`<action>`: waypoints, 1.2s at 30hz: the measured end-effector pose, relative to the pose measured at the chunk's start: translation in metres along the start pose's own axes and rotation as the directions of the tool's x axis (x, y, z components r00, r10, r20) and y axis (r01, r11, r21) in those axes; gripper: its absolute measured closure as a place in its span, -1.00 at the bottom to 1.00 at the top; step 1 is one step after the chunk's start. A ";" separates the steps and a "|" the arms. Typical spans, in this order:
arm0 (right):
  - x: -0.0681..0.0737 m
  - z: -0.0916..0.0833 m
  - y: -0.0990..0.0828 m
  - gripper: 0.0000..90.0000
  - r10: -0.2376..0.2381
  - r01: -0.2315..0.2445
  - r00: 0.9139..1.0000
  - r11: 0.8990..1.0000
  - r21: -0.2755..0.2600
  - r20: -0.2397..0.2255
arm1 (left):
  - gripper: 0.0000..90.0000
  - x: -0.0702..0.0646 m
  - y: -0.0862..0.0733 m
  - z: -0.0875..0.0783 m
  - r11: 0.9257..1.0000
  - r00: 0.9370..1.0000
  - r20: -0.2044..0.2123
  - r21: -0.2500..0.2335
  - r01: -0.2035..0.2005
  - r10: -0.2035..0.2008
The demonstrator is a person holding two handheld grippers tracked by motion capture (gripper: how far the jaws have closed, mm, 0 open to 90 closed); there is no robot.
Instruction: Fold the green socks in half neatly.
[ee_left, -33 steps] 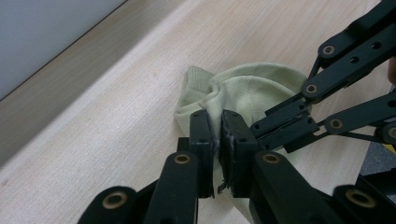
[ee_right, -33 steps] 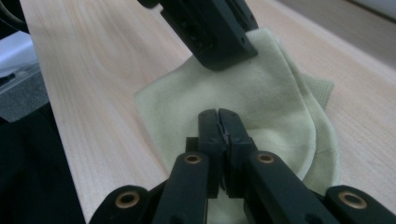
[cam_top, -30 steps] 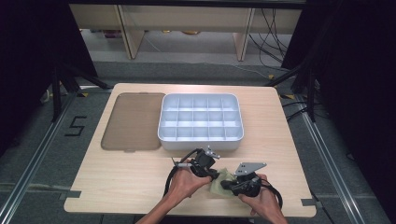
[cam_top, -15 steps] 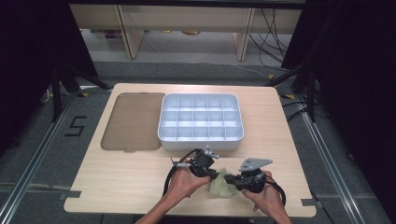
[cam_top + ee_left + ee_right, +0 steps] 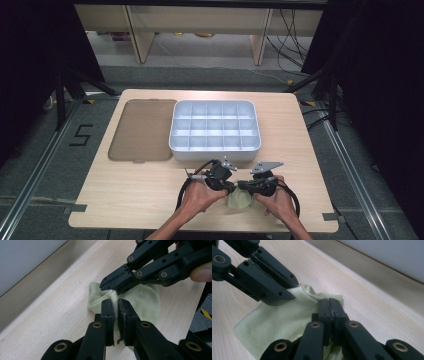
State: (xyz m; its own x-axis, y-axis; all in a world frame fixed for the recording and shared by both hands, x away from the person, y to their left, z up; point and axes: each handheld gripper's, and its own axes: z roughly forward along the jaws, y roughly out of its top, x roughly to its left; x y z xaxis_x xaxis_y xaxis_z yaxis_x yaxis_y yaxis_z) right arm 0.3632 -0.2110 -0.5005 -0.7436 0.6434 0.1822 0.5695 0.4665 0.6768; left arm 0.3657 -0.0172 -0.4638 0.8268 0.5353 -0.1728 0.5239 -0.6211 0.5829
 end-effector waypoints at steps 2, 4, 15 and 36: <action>-0.001 0.000 0.000 0.98 0.004 -0.004 1.000 1.000 -0.005 -0.003 | 0.84 0.000 0.001 0.000 1.000 1.000 0.003 -0.004 0.003 -0.003; -0.002 -0.001 -0.001 0.94 0.026 -0.026 1.000 1.000 -0.013 -0.014 | 0.84 0.000 0.001 0.001 1.000 1.000 0.005 -0.006 0.007 -0.007; -0.018 -0.037 -0.018 0.93 0.092 -0.091 0.996 0.994 -0.062 0.011 | 0.85 0.002 0.001 -0.002 0.999 0.999 0.000 -0.027 0.032 -0.032; -0.014 -0.019 -0.022 0.94 0.100 -0.100 0.994 0.995 0.001 -0.043 | 0.84 -0.015 0.016 0.011 1.000 0.999 0.039 -0.023 -0.010 0.011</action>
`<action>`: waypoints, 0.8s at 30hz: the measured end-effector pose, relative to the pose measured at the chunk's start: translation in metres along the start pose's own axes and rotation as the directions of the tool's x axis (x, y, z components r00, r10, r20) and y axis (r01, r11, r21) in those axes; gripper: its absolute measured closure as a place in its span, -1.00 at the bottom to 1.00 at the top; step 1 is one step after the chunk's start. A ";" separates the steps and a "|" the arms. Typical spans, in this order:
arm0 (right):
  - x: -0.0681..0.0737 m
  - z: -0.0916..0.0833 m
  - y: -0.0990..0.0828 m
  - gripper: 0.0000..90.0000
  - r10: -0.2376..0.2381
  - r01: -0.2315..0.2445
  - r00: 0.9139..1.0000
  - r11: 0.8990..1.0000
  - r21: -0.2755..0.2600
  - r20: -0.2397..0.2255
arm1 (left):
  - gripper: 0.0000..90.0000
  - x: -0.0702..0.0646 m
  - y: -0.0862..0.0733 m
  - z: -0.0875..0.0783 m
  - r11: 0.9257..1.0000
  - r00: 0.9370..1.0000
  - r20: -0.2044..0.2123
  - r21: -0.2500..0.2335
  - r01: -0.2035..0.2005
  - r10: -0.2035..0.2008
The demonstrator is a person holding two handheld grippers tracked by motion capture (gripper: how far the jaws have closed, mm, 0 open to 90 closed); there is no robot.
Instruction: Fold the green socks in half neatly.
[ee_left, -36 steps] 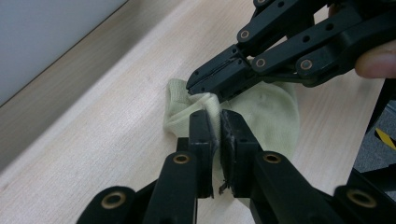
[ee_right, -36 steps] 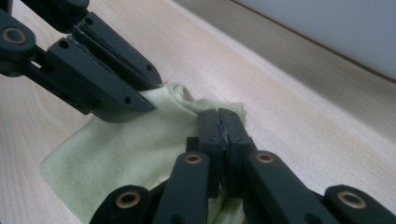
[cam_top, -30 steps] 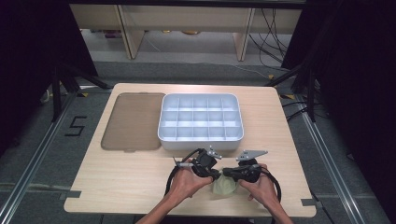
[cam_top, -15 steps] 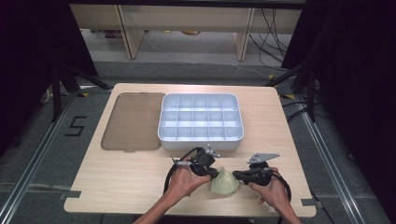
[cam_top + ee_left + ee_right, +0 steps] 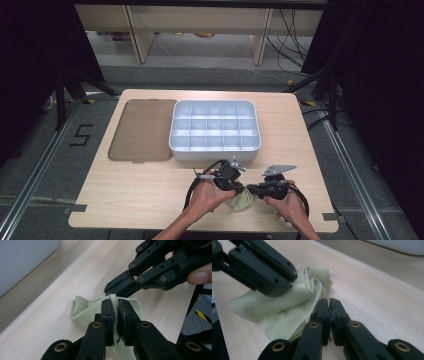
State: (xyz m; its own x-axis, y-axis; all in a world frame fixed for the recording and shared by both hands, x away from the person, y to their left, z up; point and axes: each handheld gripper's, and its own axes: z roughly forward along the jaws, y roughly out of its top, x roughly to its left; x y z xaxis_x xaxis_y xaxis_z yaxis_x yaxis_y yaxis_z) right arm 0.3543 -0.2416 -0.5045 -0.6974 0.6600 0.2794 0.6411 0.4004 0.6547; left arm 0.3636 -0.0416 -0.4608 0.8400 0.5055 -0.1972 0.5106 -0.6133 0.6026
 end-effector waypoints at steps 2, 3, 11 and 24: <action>-0.002 0.000 0.000 0.94 -0.004 0.004 1.000 1.000 -0.006 -0.007 | 0.83 -0.002 0.001 0.003 1.000 1.000 0.006 0.000 0.001 -0.001; -0.002 0.000 -0.001 0.93 0.007 -0.007 1.000 1.000 -0.011 -0.005 | 0.83 -0.002 0.001 0.004 1.000 1.000 0.005 0.003 -0.001 0.001; -0.009 -0.006 -0.001 0.90 0.030 -0.030 1.000 0.999 -0.045 -0.005 | 0.82 -0.005 0.000 0.013 0.999 0.999 0.018 -0.030 0.035 -0.035; 0.000 -0.051 -0.004 0.90 0.040 -0.035 0.998 0.996 -0.083 0.055 | 0.82 -0.003 0.001 0.026 1.000 1.000 0.026 0.025 0.012 -0.012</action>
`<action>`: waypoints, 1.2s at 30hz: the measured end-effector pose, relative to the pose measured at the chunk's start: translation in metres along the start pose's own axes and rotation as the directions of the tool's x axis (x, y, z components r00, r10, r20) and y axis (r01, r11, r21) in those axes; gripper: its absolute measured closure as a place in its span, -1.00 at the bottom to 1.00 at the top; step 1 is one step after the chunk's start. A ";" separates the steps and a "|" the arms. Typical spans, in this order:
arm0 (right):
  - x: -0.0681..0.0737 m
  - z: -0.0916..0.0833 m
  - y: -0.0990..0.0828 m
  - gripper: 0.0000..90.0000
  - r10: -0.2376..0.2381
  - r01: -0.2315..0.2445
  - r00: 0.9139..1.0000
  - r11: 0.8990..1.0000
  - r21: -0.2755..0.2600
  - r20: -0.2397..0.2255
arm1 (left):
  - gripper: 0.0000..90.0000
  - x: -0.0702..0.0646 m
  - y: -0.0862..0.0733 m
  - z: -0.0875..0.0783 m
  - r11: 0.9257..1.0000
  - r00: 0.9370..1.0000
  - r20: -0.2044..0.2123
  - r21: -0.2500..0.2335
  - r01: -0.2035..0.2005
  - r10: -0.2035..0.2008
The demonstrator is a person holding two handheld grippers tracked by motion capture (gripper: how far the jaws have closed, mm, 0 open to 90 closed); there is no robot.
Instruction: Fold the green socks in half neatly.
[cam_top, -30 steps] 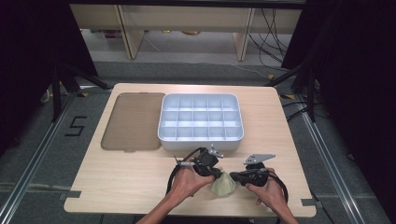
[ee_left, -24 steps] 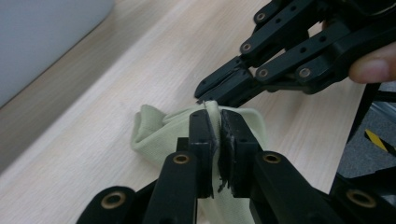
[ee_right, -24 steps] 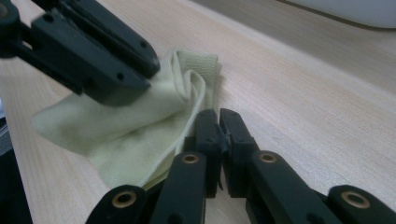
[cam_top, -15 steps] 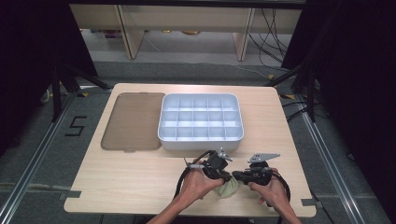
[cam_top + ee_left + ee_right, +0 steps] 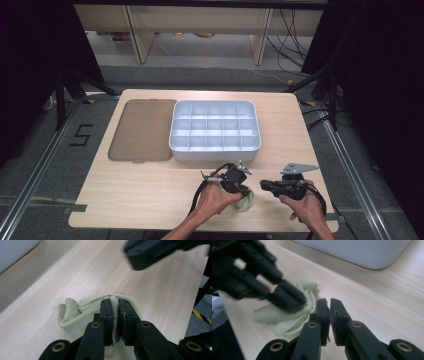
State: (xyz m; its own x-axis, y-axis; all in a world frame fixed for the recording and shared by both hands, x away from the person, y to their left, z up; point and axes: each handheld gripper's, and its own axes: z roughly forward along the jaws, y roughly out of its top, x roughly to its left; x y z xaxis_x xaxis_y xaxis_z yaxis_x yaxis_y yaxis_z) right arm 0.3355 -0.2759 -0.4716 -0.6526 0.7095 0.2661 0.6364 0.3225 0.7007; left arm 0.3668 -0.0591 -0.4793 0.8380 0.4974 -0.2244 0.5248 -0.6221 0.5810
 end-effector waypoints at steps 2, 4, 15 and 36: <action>-0.001 -0.006 -0.006 0.90 -0.034 0.034 0.999 0.999 -0.018 -0.016 | 0.82 0.000 0.000 0.002 1.000 1.000 0.000 0.013 0.005 -0.005; 0.000 -0.010 -0.013 0.90 -0.027 0.027 0.999 1.000 -0.013 -0.024 | 0.82 0.001 0.001 0.003 1.000 1.000 0.004 0.019 0.013 -0.013; 0.024 -0.009 -0.023 0.91 -0.105 0.106 0.993 0.994 0.005 -0.059 | 0.83 0.003 0.004 0.005 0.998 0.999 0.018 0.035 0.042 -0.043; 0.003 0.000 -0.008 0.91 -0.055 0.055 0.999 0.998 -0.013 0.000 | 0.61 -0.005 0.003 -0.012 0.999 1.000 0.021 -0.048 0.010 -0.009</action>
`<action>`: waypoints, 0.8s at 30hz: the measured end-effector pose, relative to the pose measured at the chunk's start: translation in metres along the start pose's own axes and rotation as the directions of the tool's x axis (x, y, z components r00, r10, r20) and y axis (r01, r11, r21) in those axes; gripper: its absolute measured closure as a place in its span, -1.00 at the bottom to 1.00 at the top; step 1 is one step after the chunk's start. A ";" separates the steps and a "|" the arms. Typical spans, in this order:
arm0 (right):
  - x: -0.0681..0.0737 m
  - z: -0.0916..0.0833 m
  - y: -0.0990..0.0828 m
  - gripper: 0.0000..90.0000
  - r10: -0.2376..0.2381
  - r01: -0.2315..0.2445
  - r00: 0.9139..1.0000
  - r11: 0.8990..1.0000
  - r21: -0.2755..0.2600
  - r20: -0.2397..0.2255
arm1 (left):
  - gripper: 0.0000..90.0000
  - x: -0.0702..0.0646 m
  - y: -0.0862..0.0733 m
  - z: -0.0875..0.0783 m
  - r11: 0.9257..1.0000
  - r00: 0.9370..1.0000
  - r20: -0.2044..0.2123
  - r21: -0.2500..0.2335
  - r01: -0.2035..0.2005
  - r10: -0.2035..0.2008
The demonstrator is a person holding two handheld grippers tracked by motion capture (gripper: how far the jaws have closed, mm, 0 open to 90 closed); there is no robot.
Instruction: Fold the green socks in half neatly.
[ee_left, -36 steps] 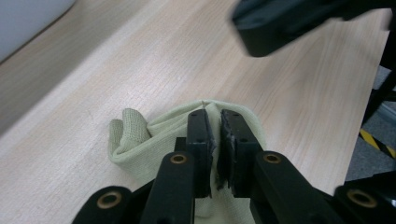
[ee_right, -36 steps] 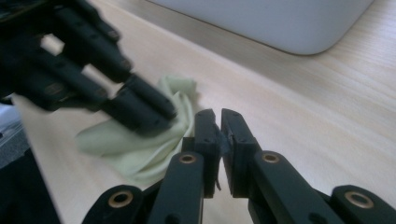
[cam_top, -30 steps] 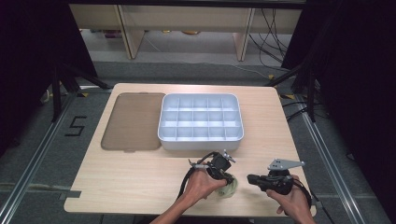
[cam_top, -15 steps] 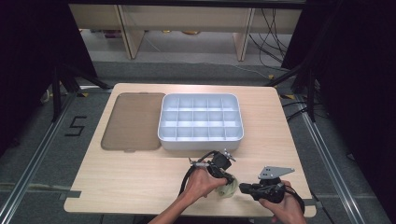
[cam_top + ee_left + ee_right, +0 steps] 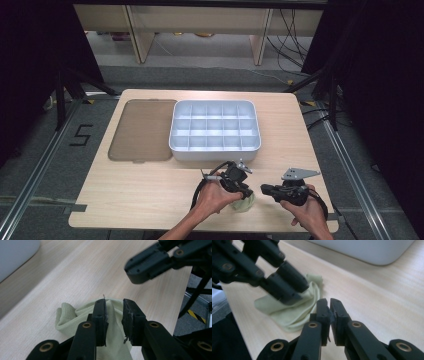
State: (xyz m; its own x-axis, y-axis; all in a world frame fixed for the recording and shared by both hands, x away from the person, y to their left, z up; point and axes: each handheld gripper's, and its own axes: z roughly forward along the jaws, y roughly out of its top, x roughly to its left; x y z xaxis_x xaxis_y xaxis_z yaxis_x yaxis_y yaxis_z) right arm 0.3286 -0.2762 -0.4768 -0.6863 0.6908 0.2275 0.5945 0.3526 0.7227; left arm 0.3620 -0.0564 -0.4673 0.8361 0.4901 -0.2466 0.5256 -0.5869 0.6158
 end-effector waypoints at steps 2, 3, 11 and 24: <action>-0.001 0.004 0.003 0.91 -0.006 0.006 1.000 1.000 -0.013 -0.011 | 0.61 0.001 -0.002 -0.001 1.000 1.000 0.014 -0.001 -0.007 0.007; -0.003 0.006 0.006 0.91 -0.018 0.018 1.000 1.000 -0.009 -0.020 | 0.60 0.002 -0.003 -0.001 1.000 1.000 0.021 -0.003 -0.008 0.008; -0.006 0.019 0.017 0.85 0.002 -0.002 0.999 1.000 -0.013 -0.035 | 0.53 -0.001 -0.010 -0.003 0.999 0.999 0.036 -0.010 -0.033 0.033; -0.005 0.021 0.021 0.67 0.024 -0.024 0.998 1.000 0.002 -0.054 | 0.36 0.000 -0.010 -0.005 0.998 0.998 0.023 -0.015 -0.054 0.054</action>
State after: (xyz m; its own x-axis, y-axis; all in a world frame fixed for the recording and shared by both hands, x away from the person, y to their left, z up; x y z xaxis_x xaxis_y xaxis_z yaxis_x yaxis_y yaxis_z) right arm 0.3535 -0.2585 -0.4765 -0.6937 0.6637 0.2798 0.6116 0.3377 0.7155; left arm 0.3565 -0.0470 -0.4693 0.8666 0.4428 -0.2301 0.4776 -0.6023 0.6396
